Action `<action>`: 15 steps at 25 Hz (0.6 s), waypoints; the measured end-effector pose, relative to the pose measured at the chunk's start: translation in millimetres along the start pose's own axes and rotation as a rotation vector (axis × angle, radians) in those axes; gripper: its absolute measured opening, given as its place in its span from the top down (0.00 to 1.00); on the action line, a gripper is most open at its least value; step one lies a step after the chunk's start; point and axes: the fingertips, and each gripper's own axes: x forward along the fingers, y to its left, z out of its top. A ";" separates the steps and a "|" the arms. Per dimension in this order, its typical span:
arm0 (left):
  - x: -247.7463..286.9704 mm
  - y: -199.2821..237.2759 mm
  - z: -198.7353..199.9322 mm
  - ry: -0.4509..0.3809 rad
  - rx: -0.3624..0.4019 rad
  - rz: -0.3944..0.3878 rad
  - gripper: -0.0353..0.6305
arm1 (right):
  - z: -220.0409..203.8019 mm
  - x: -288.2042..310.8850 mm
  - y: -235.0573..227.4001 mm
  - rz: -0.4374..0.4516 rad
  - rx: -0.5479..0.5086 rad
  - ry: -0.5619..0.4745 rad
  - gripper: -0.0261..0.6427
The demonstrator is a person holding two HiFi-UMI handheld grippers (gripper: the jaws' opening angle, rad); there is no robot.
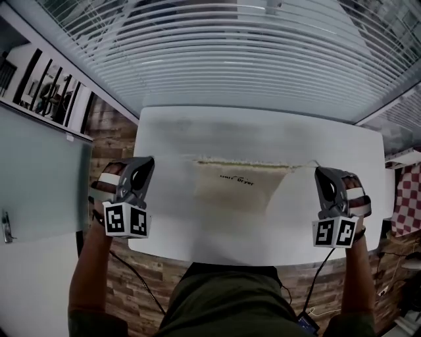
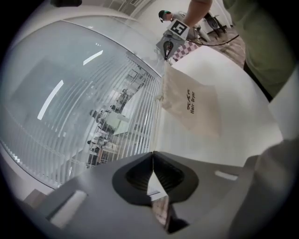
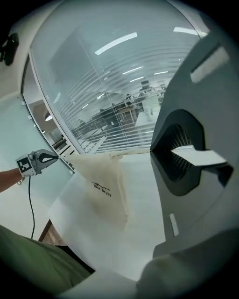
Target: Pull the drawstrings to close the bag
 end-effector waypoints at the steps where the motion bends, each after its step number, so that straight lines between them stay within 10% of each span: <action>1: -4.4 6.6 -2.0 0.006 0.004 0.019 0.93 | 4.0 -2.5 -5.9 -0.018 -0.001 0.000 0.94; 15: -54.0 80.2 -40.0 0.113 -0.061 0.190 0.93 | -34.5 -47.6 -80.9 -0.211 0.050 0.068 0.94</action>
